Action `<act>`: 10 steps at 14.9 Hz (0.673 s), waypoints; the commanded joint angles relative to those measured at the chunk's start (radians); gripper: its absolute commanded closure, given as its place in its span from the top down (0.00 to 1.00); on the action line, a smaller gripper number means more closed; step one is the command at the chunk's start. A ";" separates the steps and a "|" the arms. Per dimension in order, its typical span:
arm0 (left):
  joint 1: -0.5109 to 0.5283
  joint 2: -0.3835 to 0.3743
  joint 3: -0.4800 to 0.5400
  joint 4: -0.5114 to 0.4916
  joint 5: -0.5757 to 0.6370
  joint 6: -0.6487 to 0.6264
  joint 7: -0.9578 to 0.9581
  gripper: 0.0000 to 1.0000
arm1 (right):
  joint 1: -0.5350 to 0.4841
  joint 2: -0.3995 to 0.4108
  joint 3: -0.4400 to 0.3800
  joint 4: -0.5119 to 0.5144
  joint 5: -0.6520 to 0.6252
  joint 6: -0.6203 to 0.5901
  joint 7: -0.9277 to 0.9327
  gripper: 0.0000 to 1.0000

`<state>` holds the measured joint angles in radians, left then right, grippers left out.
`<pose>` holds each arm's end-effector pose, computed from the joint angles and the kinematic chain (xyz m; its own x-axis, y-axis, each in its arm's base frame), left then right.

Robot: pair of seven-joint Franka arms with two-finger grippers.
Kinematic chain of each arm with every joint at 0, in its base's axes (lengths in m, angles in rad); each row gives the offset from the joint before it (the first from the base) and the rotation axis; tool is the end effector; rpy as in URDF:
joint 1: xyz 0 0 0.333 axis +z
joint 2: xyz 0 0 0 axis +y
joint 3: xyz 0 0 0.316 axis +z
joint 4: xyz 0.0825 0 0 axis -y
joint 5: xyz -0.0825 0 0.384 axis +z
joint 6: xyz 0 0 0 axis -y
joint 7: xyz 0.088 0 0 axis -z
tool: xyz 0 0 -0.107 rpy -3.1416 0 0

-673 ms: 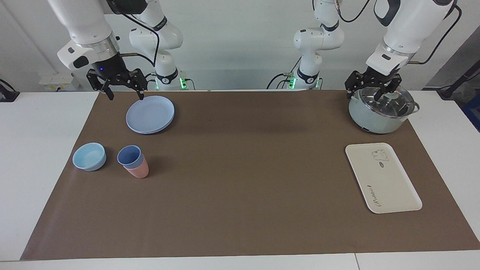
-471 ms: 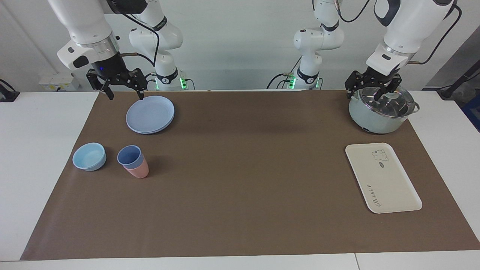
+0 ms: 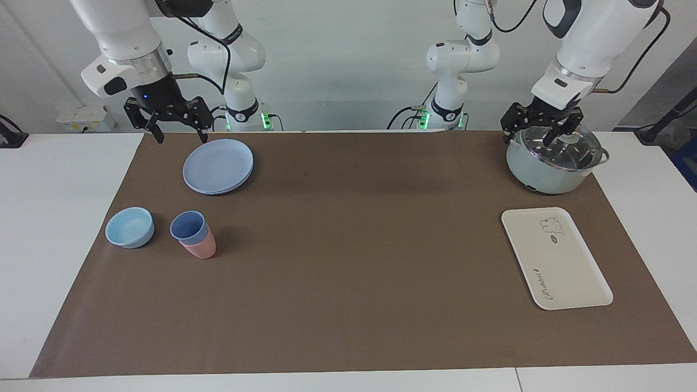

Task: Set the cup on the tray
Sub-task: 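Raise the right gripper and move it above the blue cup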

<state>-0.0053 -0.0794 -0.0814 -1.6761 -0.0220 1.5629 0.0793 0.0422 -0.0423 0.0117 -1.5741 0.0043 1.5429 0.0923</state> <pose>0.5253 -0.0497 0.6170 0.9858 -0.1649 -0.0327 -0.1644 -0.9862 0.0182 0.5379 0.0296 0.6436 0.9992 -0.0383 0.0107 -0.0382 -0.9993 -0.0048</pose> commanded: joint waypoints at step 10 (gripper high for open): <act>0.010 -0.019 -0.006 -0.010 0.017 -0.010 0.011 1.00 | -0.183 0.053 0.002 -0.020 0.128 0.094 0.461 0.88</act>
<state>-0.0053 -0.0794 -0.0814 -1.6761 -0.0220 1.5627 0.0793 -0.1087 -0.0141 0.0036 -1.5846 0.1047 1.5962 0.4382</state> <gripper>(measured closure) 0.000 0.088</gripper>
